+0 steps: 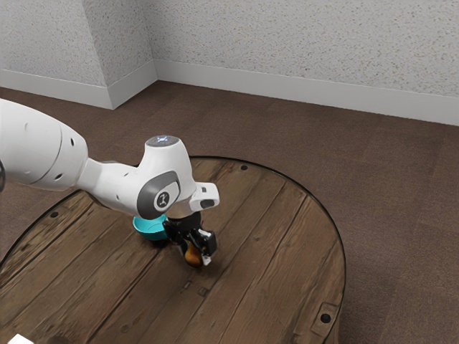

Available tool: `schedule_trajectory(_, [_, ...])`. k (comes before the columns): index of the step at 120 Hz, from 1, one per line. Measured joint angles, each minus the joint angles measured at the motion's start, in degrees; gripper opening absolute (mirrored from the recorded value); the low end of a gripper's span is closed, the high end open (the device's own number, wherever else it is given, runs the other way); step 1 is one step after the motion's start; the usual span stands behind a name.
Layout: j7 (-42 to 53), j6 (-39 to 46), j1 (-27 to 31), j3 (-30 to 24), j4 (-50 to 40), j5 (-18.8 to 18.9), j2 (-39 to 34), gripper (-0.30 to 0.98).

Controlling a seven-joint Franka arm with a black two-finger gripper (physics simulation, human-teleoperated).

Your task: Place the pear in the bowl.

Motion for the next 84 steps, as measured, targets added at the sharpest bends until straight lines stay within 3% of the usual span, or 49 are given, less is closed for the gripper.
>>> schedule_trajectory(24, [0.1, 0.0, 0.0, 0.0, 0.0, 0.1, -0.1, 0.37])
schedule_trajectory(64, [-0.2, 0.1, 0.0, 0.0, 0.0, 0.5, -0.6, 0.28])
schedule_trajectory(84, [-0.9, 0.0, 0.5, 0.5, -0.2, 1.8, -4.3, 0.23])
